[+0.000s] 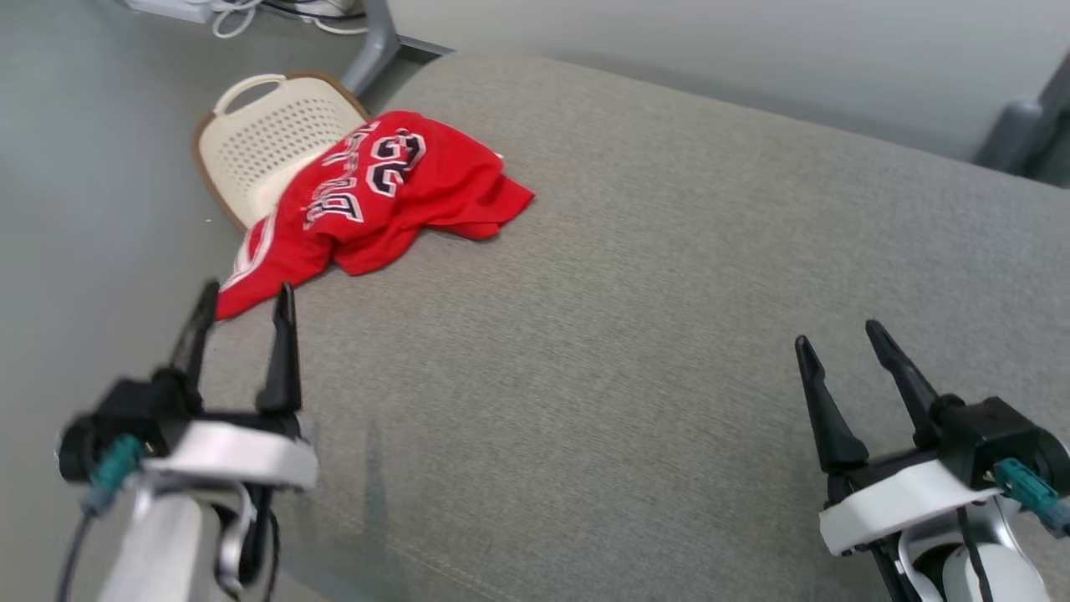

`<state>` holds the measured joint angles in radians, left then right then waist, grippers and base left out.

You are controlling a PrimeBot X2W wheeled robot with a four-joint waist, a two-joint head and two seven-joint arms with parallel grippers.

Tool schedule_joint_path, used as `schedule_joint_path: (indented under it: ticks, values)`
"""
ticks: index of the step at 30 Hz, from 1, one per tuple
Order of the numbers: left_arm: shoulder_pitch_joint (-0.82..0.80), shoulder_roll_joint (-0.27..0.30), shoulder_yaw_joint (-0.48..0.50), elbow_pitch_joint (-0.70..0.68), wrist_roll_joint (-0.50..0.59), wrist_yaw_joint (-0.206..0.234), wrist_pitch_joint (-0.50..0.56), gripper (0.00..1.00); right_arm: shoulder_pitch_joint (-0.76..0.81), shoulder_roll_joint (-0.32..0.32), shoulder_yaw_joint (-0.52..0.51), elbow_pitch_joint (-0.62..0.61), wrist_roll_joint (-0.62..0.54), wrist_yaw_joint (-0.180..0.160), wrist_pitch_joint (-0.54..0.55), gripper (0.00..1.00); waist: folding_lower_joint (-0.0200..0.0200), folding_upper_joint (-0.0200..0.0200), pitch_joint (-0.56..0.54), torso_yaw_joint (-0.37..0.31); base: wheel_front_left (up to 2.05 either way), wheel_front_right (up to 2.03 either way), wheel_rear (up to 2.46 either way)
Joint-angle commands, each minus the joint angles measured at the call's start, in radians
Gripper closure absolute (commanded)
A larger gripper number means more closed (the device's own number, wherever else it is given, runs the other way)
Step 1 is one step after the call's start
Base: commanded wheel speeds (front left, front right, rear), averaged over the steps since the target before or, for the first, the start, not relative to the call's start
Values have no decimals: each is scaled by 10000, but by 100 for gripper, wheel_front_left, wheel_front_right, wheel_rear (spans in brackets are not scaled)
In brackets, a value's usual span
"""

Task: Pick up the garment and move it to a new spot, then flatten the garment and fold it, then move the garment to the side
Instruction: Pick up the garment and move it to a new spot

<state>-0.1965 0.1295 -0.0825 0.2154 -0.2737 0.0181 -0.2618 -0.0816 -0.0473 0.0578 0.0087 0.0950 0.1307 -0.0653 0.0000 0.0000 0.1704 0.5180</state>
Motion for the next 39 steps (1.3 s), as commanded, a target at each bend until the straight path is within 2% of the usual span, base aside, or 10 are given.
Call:
schedule_joint_path:
  ticks: [1, 7, 14, 21, 28, 32, 33, 34, 37, 39]
  values:
    - [-809, 332, 88, 231, 94, -153, 56, 0, -244, -64, -38, -173, -188, 1, 101, 0, 0, 0, 499, -541, 0, 0, 0]
    - [-3499, 1563, 571, 1349, -37, -500, 1002, 0, -683, -61, -87, -603, -634, 1, 380, 0, 0, 0, 1246, -1422, 0, 0, 0]
    - [-5993, 2735, 411, 4192, 107, -739, 3386, 0, -950, -61, 35, -1107, -984, 1, 656, 0, 0, 0, 2034, -2348, 0, 0, 0]
    - [-6661, 3081, 225, 6134, 71, -879, 4739, 0, -1030, -58, 164, -1527, -1247, 1, 856, 0, 0, 0, 2553, -2902, 0, 0, 0]
    - [-6659, 3007, 152, 7374, -150, -1020, 4621, 0, -924, -57, 67, -1968, -1373, 1, 966, 0, 0, 0, 2967, -3122, 0, 0, 0]
    - [-6786, 3010, 98, 7875, -123, -903, 4527, 0, -950, -57, 76, -2049, -1381, 1, 971, 0, 0, 0, 3065, -3149, 0, 0, 0]
    - [-6767, 2992, 78, 8006, -124, -893, 4500, 19, -974, -57, 89, -2052, -1369, 1, 952, 0, 0, 0, 3074, -3159, 0, 0, 0]
    - [-6733, 2990, 71, 8144, -131, -864, 4486, 49, -992, -58, 106, -2043, -1348, 1, 929, 0, 0, 0, 3076, -3174, 0, 0, 0]
    - [-6714, 3106, 0, 8439, -32, -645, 4337, 53, -1039, -57, 189, -1993, -1274, 1, 877, 0, 0, 0, 3076, -3236, 0, 0, 0]
    - [-6704, 3147, -10, 8579, 5, -498, 4123, 85, -1057, -58, 222, -1965, -1242, 1, 859, 0, 0, 0, 3076, -3272, 0, 0, 0]
